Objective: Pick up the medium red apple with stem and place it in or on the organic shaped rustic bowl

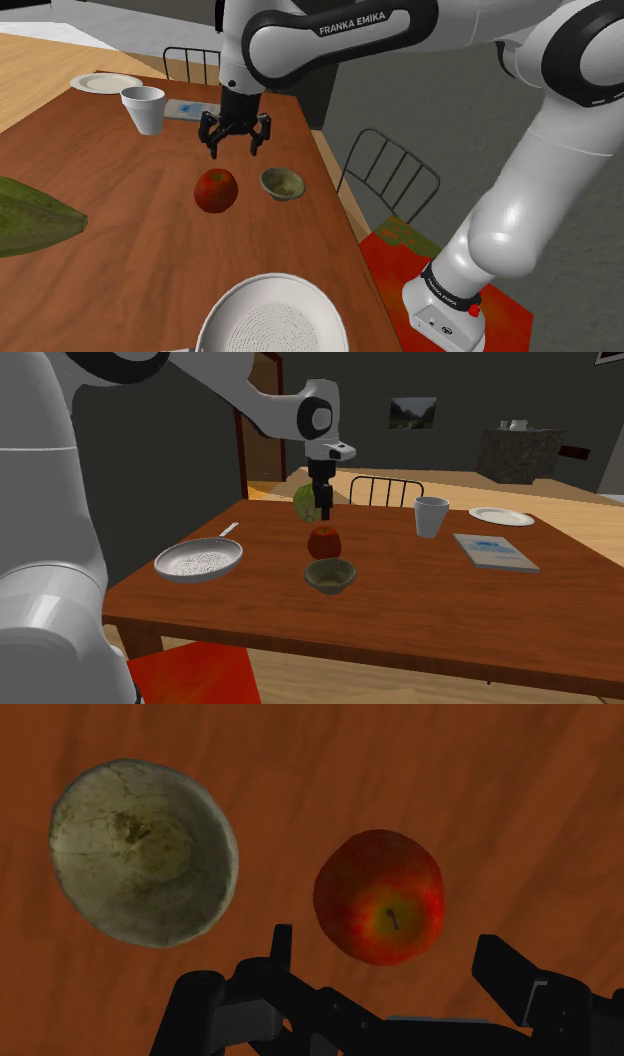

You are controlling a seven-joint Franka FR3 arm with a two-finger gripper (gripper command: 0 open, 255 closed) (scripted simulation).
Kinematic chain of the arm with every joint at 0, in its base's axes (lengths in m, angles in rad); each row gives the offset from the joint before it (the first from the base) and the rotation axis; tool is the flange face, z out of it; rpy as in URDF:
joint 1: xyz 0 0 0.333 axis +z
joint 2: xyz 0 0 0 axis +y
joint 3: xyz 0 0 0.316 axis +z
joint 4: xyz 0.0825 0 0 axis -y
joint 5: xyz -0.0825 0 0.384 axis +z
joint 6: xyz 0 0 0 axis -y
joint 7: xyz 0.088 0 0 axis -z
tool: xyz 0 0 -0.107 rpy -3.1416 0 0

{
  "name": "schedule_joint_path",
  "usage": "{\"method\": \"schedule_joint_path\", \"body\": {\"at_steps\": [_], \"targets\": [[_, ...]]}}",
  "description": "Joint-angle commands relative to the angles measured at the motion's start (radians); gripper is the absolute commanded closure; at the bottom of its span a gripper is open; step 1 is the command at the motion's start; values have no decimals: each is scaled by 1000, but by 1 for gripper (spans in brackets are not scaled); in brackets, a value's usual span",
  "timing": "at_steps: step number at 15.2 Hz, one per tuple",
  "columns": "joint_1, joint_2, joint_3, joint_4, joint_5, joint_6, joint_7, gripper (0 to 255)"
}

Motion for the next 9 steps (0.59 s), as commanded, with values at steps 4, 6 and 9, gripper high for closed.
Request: {"method": "schedule_joint_path", "body": {"at_steps": [4, 6, 9], "targets": [[27, 116, -1, 83, -51, 34, 69, 0], [29, 129, -2, 71, -58, 57, 73, 0], [33, 148, -5, 55, -68, 91, 80, 0]]}}
